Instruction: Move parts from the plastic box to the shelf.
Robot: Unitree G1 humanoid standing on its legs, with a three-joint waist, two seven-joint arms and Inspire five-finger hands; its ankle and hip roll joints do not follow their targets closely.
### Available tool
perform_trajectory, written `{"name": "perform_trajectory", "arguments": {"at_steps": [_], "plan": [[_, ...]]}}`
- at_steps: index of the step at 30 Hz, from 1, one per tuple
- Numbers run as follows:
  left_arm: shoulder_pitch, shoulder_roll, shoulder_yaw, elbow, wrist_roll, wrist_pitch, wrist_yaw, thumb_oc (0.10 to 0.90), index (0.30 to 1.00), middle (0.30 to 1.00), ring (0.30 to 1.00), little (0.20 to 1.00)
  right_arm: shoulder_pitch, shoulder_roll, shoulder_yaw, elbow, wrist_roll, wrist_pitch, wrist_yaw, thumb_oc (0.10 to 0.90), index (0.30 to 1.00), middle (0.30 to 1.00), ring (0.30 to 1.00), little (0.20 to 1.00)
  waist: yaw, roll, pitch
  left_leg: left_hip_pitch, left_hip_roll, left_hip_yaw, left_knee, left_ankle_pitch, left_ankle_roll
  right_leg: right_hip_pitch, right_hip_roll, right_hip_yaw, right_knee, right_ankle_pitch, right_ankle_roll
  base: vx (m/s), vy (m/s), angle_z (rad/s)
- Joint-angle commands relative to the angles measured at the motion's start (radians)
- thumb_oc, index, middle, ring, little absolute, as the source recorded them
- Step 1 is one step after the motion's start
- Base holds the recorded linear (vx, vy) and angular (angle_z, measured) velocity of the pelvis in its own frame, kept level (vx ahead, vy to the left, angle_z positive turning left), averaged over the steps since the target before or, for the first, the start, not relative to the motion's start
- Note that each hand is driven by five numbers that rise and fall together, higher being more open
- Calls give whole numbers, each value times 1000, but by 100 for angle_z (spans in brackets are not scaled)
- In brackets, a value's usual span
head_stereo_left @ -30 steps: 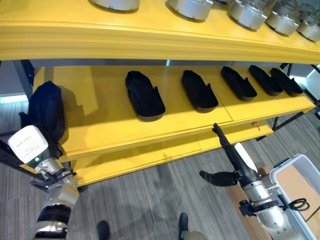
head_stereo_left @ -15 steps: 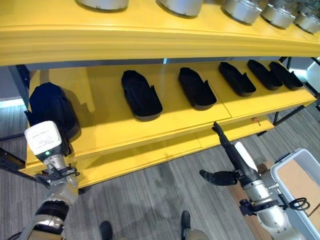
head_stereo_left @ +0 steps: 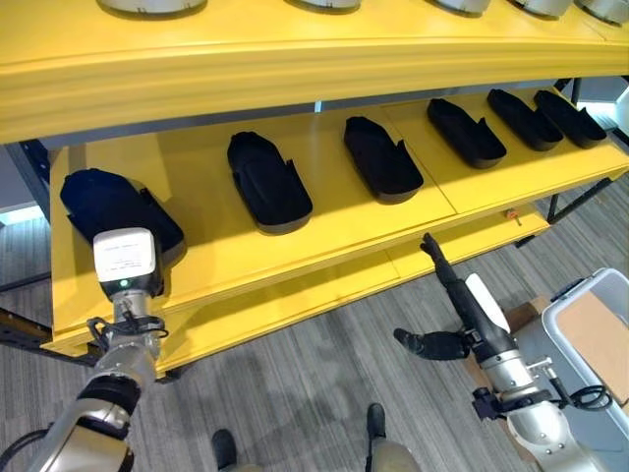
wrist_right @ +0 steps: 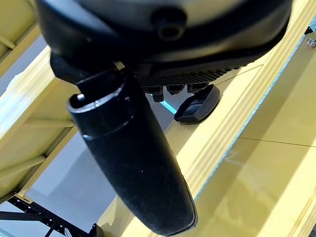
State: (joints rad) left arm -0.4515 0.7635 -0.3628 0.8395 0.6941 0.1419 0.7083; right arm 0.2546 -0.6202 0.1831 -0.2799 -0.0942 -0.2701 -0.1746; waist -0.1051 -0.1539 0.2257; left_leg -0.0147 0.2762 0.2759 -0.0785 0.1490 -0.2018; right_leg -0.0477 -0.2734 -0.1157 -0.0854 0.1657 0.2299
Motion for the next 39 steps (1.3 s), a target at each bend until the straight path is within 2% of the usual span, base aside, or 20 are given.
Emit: {"name": "perform_trajectory", "arguments": {"at_steps": [1,8,14,15,16,17,23,28,31,33,39], "plan": [[-125,68,1,71,37,-11,-8,400,300,300,300,300,-116,-29,-55,-115,54,-116,-55,900,1000,1000,1000,1000,-5,-20,8,69,-40,48,-9,-66,77,6,-25,2,105,-51,9,0,0,0],[-111,92,-12,126,48,-22,-39,400,300,300,300,300,-117,-40,-46,-112,63,-125,-51,900,1000,1000,1000,1000,-1,-18,9,66,-39,43,-9,-65,76,9,-27,-3,102,-50,10,0,0,0],[-101,148,-39,114,95,-48,-75,400,300,300,300,300,-121,-42,-49,-102,71,-129,-47,900,1000,1000,1000,1000,4,-13,9,62,-44,37,-9,-66,77,17,-33,-14,100,-48,12,0,0,0],[-100,164,-48,98,112,-54,-81,467,393,393,393,393,-119,-43,-50,-101,74,-129,-45,900,1000,1000,1000,1000,7,-12,10,60,-45,35,-9,-65,78,18,-34,-15,99,-48,13,0,0,0],[-103,173,-53,92,122,-57,-86,776,827,827,827,827,-122,-42,-50,-98,72,-128,-44,900,1000,1000,1000,1000,8,-12,10,58,-46,32,-9,-66,78,19,-35,-15,99,-46,14,0,0,0],[-108,176,-61,92,126,-58,-91,900,1000,1000,1000,1000,-125,-42,-49,-95,72,-127,-45,900,1000,1000,1000,1000,8,-13,10,58,-46,32,-9,-65,78,20,-36,-15,98,-45,14,0,0,0],[-88,181,-35,7,106,-86,-108,900,1000,1000,1000,1000,-107,-35,-72,-98,63,-114,-39,900,1000,1000,1000,1000,12,-11,-2,60,-49,27,-9,-69,79,27,-38,-20,95,-47,13,0,0,0],[-20,190,35,-115,72,-109,-144,900,1000,1000,1000,1000,-87,-18,-110,-95,60,-92,-31,900,1000,1000,1000,1000,18,-2,-24,69,-53,22,-9,-76,80,46,-41,-29,88,-49,13,7,2,0],[30,228,58,-191,102,-132,-164,900,1000,1000,1000,1000,-82,-8,-125,-90,60,-82,-21,900,1000,1000,1000,1000,21,7,-43,73,-54,18,-9,-81,80,61,-43,-37,82,-48,14,24,4,5],[86,280,93,-265,154,-146,-175,900,1000,1000,1000,1000,-80,3,-135,-83,62,-78,-6,900,1000,1000,1000,1000,29,20,-65,75,-58,11,-9,-86,80,77,-46,-44,74,-46,16,23,2,10],[147,325,139,-325,197,-153,-191,900,1000,1000,1000,1000,-75,11,-151,-79,62,-68,2,900,1000,1000,1000,1000,35,33,-91,74,-62,3,-9,-88,81,91,-49,-56,67,-40,17,14,4,10]]}}
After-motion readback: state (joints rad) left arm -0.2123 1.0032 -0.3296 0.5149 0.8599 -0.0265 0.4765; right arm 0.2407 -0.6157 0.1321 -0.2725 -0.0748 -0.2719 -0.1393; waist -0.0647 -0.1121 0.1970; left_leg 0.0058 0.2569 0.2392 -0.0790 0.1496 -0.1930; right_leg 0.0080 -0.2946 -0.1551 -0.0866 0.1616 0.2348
